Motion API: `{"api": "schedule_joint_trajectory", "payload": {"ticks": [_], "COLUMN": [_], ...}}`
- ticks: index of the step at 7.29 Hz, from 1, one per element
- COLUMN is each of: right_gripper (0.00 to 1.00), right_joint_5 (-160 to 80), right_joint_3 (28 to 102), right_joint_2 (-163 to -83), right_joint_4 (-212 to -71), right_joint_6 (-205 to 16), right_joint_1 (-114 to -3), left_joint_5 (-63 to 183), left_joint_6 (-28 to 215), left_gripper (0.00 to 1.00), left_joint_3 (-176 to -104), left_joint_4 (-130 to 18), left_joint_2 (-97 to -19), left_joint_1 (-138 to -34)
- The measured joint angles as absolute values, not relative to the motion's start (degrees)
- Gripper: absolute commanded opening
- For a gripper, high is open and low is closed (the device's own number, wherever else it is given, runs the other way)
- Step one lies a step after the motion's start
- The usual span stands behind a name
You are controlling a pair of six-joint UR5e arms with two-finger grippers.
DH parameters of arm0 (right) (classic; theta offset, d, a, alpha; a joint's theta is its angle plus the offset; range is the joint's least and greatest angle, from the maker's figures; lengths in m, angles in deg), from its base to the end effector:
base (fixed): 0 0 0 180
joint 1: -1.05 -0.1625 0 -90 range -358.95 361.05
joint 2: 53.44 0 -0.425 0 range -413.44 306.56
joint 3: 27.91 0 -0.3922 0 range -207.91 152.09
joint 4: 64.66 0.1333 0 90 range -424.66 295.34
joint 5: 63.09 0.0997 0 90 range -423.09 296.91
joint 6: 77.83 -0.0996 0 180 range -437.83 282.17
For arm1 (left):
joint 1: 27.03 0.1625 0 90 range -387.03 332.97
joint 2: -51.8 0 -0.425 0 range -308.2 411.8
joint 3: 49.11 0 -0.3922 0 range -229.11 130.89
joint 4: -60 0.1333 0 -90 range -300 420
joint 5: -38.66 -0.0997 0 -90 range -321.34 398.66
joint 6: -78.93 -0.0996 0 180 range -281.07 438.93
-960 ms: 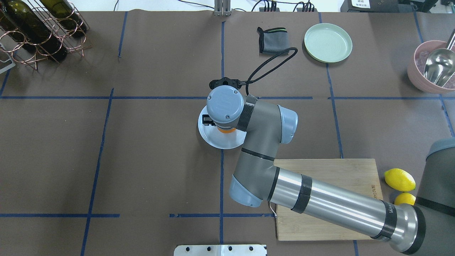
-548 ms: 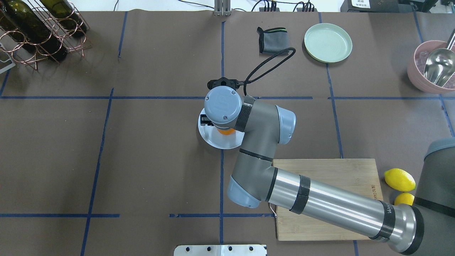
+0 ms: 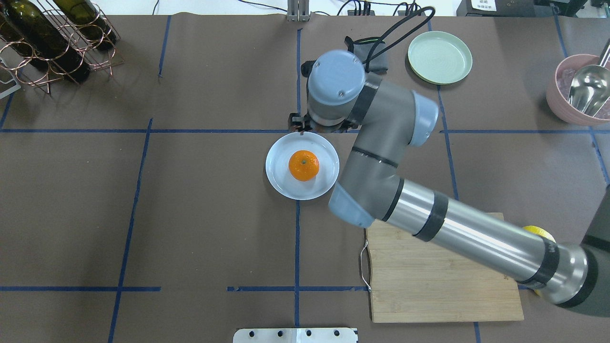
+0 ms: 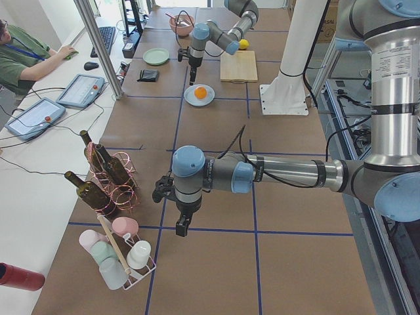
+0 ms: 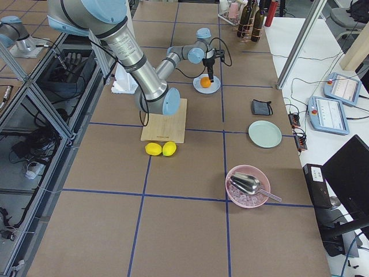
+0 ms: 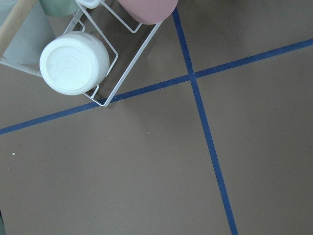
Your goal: Pick orange to plate
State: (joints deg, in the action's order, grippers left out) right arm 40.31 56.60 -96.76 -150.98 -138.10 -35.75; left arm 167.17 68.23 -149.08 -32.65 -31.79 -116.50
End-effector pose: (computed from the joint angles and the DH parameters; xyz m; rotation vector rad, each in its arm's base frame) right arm -0.5292 -0.5335 0.1941 0.2420 -0.7731 0.0250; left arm -0.0671 -0.4522 0.6272 0.1637 0.6610 0.2248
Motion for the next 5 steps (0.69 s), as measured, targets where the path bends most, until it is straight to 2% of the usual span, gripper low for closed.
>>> {"api": "schedule_joint_trajectory", "payload": {"ticks": [2, 5], "right_gripper": [1.0, 1.0], "right_joint_5": [48.16, 59.03], "right_joint_3": [60.59, 65.5], "right_joint_2": [-101.84, -114.59], "right_joint_4": [-155.31, -156.45], "right_joint_6": [-123.26, -97.45], "right_joint_1": [-45.87, -62.73], "left_joint_5": [172.24, 174.03], "left_joint_6": [68.37, 68.44], "left_gripper": [1.0, 1.0], "left_joint_3": [-149.31, -150.79], "left_joint_4": [-32.2, -32.05], "left_joint_2": [-31.41, -29.81], "left_joint_1": [-116.5, -116.47]}}
